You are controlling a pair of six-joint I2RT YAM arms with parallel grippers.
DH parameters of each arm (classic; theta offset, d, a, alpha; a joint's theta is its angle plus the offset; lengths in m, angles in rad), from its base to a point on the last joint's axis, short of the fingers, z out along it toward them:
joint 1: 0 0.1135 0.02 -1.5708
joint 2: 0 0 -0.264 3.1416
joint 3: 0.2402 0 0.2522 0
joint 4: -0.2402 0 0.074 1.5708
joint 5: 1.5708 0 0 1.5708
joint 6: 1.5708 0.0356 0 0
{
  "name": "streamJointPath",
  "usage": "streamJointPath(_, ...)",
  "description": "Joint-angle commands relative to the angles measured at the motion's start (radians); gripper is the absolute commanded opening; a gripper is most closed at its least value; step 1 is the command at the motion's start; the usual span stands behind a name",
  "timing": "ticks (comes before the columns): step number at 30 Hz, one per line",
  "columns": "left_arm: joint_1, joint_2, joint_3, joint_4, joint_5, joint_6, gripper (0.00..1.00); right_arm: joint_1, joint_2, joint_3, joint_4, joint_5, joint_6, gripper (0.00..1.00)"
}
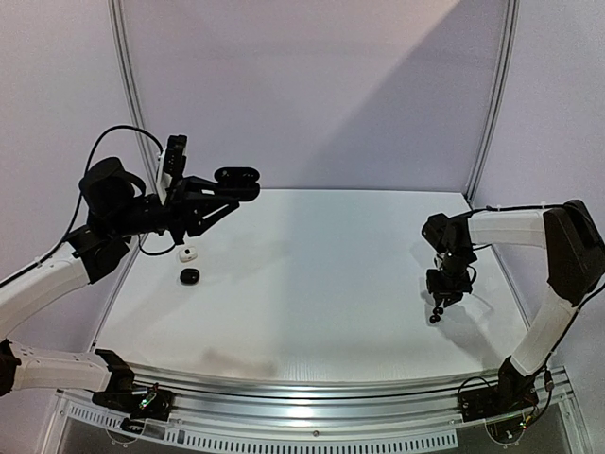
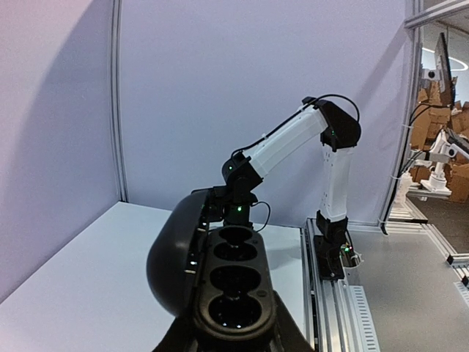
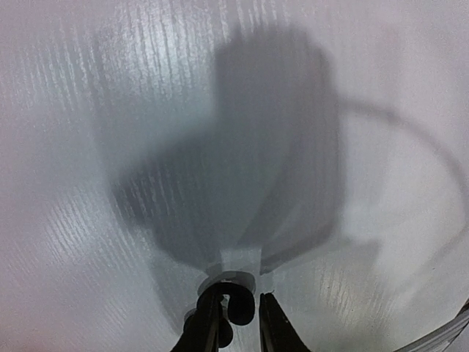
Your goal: Insert the wireless bluetooth earbuds into the charging case
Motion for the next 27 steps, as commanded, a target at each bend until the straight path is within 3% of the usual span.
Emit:
streamJointPath(1,0.011,-0.004,-0.018,0.019,-0.002,-0.006,0.0,-0.005,0.0,-0.011,0.006,0.001,0.019,0.19)
streamJointPath(14,0.013,-0.007,-0.018,0.018,-0.002,-0.006,0.0,-0.005,-0.004,-0.037,0.008,-0.005,0.021,0.13)
streamJointPath(27,0.013,-0.006,-0.018,0.019,-0.003,-0.005,0.0,-0.006,0.008,-0.053,0.015,-0.037,0.024,0.18)
